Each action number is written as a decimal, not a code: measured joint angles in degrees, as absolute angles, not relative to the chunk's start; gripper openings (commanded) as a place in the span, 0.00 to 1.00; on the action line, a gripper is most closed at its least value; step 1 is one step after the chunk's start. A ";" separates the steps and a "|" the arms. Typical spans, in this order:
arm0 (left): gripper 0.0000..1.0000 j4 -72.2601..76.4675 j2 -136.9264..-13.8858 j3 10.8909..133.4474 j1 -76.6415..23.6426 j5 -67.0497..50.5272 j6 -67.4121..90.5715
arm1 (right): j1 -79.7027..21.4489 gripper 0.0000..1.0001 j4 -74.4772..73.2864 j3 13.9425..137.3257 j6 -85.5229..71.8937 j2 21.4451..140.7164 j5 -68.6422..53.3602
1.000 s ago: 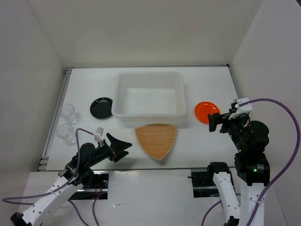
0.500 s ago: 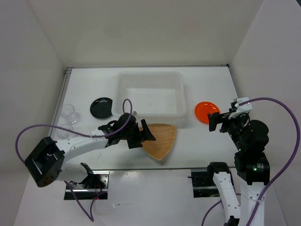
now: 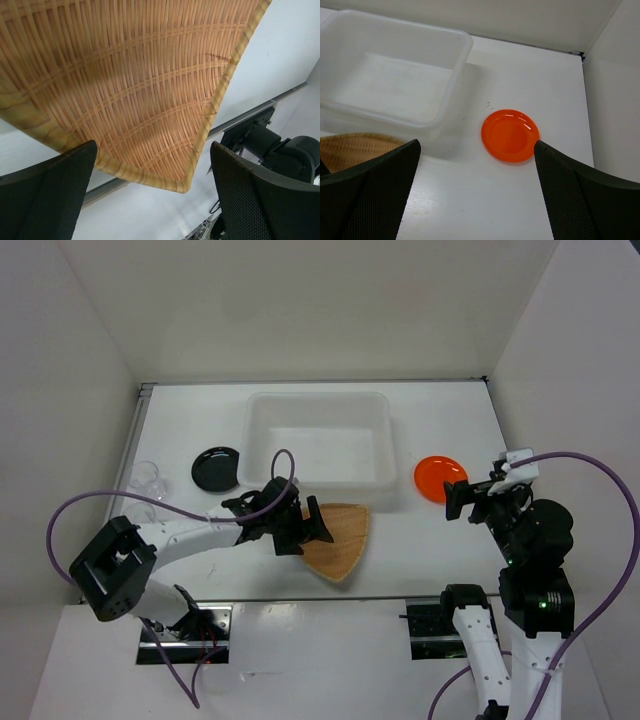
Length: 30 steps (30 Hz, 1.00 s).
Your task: Place the mixed dishes into the plastic bin
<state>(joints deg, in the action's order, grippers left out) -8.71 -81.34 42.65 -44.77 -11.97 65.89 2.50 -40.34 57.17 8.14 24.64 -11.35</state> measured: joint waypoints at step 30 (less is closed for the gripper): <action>1.00 -13.58 -86.32 43.44 -46.83 -14.15 66.32 | 2.50 0.98 -40.32 57.17 8.16 22.24 -11.33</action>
